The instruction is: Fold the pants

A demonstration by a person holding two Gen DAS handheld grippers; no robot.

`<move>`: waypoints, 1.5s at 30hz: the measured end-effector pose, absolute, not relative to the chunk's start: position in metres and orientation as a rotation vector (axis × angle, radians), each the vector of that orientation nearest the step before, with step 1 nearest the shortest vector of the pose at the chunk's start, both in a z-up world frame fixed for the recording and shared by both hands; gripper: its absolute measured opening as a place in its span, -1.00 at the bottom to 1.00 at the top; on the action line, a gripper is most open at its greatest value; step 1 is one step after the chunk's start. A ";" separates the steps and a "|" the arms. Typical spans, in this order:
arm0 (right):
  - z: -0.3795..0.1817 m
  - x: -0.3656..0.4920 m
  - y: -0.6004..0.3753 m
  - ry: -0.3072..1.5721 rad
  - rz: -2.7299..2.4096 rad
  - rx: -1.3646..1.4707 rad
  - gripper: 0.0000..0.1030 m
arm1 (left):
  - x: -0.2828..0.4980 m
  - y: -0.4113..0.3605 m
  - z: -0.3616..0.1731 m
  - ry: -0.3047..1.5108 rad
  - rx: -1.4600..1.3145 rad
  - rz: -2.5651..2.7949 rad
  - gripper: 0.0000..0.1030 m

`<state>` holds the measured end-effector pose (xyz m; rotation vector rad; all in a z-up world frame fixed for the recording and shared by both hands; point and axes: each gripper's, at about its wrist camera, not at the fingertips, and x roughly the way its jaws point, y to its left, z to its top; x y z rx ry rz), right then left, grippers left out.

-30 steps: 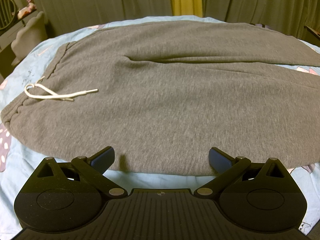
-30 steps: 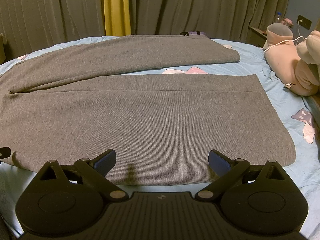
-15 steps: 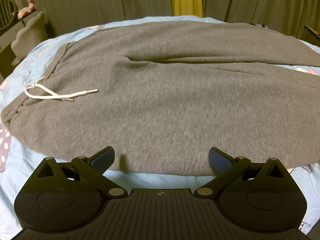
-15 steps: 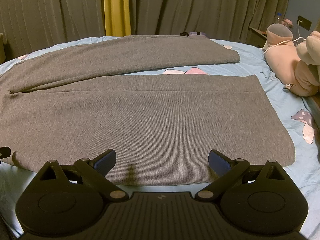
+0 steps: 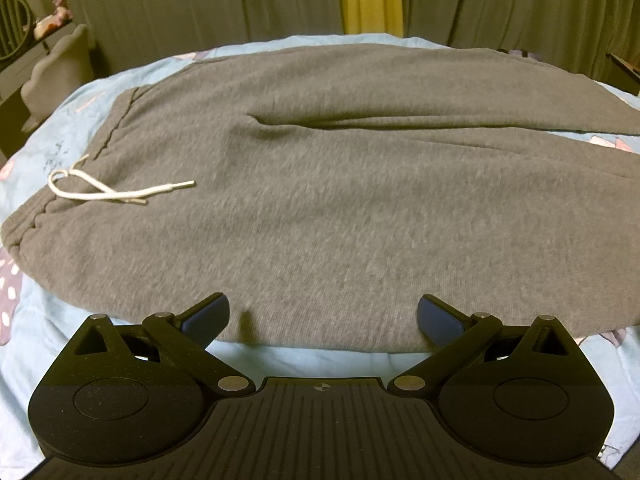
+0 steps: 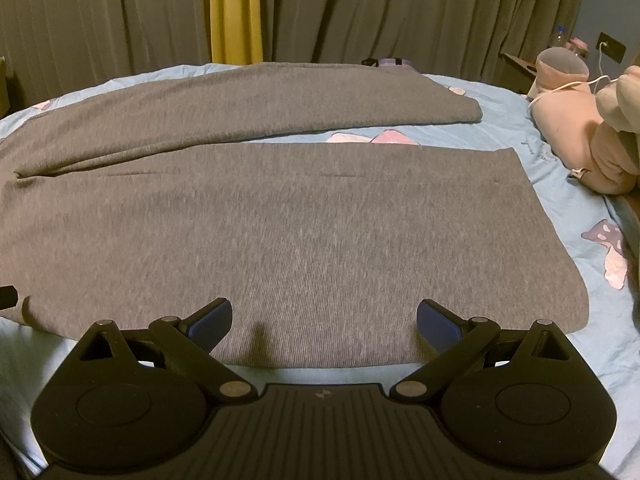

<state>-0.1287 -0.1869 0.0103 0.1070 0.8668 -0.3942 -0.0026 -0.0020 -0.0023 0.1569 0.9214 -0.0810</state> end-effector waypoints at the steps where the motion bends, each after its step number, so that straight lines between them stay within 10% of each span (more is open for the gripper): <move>1: 0.010 -0.128 -0.187 0.869 -0.392 0.111 0.92 | -0.002 -0.002 -0.002 0.921 0.157 -0.082 1.00; 24: -0.036 -0.067 -0.266 1.114 -0.410 0.652 0.93 | 0.036 0.004 0.007 0.903 0.088 0.094 1.00; 36: -0.036 -0.008 -0.253 1.324 -0.441 0.461 0.93 | 0.087 0.029 -0.016 0.814 0.029 0.269 1.00; 45: 0.019 0.179 -0.334 0.825 -0.507 0.635 0.89 | 0.102 0.032 -0.034 0.795 0.046 0.333 1.00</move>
